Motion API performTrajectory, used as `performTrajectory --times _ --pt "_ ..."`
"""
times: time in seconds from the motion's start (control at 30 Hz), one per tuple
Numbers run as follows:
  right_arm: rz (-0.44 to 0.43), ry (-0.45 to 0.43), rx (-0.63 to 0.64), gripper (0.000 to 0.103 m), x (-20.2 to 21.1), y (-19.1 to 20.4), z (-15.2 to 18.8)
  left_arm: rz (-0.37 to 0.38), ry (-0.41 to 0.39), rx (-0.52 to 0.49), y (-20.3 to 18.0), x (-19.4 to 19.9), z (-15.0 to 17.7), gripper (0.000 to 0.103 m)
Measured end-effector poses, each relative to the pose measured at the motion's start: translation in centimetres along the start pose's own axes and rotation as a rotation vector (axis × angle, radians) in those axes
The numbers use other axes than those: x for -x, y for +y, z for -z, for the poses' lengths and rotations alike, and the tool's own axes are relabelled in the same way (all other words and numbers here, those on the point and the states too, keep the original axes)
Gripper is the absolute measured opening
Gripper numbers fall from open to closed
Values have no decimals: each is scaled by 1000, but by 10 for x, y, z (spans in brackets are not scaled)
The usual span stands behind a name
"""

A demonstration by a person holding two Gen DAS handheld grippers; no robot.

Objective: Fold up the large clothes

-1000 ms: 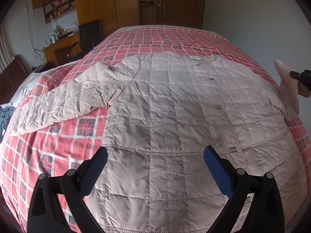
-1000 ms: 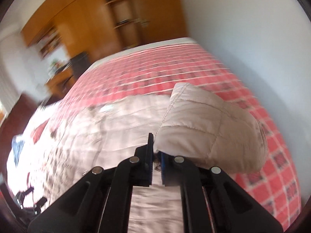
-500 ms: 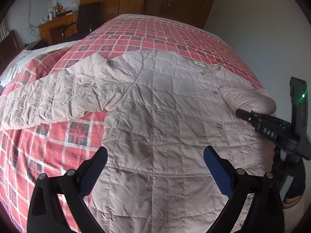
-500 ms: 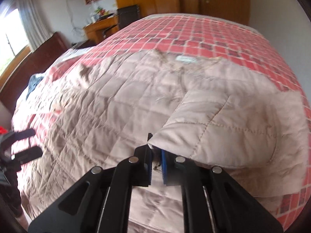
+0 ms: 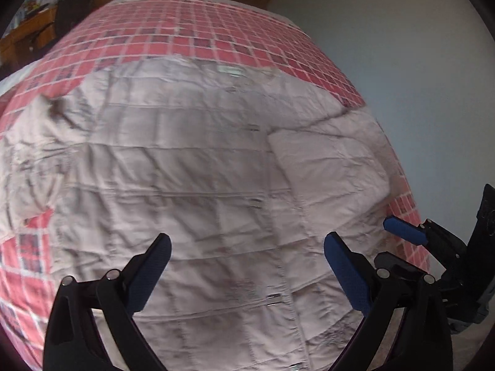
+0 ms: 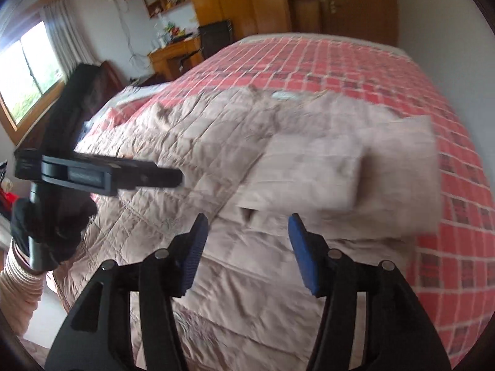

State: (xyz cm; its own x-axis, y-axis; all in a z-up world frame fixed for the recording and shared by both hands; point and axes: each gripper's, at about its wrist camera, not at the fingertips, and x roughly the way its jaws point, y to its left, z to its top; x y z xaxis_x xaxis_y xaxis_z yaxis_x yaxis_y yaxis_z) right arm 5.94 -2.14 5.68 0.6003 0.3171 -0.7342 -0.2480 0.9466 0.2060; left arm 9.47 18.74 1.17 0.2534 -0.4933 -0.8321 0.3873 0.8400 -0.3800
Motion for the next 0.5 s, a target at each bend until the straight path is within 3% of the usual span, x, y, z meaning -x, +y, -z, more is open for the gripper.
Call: performTrajectory --times 0.1,0.23,0.3,0.33,0.43,0.5 --pt "117 -73 -26 57 28 -16 6 95 78 -14 -25 -34 -10 99" --pt "160 -110 -87 58 47 -37 14 199 169 39 -42 -77 -23 95" --pt "164 -116 -113 58 50 -45 16 210 183 52 -48 -91 -27 75" --pt "171 -118 -128 58 51 -49 17 214 189 54 -50 -97 -28 55" --pt "175 -126 -180 58 50 -64 16 202 164 46 -57 -97 -32 22" --pt "183 -135 -213 58 47 -74 11 199 111 24 -57 -84 -35 16"
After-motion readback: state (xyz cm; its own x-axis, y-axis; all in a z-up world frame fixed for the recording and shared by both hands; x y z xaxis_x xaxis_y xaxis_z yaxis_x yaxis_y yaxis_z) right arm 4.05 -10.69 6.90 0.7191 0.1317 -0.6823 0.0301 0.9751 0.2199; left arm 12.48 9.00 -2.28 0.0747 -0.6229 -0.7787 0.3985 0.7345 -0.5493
